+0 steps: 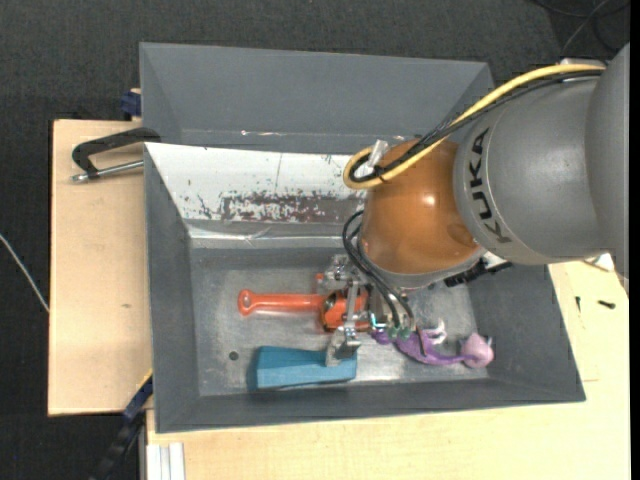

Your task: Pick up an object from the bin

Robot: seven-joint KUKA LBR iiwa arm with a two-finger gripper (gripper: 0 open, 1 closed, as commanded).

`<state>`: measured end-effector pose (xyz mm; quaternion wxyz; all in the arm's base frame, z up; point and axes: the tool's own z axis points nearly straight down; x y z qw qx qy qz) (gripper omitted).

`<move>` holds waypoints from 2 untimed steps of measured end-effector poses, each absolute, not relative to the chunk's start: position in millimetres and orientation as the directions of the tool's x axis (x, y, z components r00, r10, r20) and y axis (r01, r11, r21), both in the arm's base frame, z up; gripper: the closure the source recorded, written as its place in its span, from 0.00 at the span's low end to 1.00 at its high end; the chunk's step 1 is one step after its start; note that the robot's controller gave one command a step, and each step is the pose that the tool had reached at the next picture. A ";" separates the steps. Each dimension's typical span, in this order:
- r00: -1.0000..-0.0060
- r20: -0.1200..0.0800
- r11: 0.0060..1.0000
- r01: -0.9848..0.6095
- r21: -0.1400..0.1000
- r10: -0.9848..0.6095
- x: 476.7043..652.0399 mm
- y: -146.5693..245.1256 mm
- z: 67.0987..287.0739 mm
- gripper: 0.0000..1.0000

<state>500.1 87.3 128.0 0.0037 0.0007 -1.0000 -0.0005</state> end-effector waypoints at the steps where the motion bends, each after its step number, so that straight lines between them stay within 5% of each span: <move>1: -1.000 -0.001 1.000 0.000 0.002 0.000 502.3 86.8 131.8 1.00; 2: -1.000 -0.001 1.000 0.000 0.002 0.000 502.3 86.8 131.8 0.00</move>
Offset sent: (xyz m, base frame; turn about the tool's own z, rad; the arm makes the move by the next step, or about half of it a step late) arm 0.0000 0.0000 0.0000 0.0000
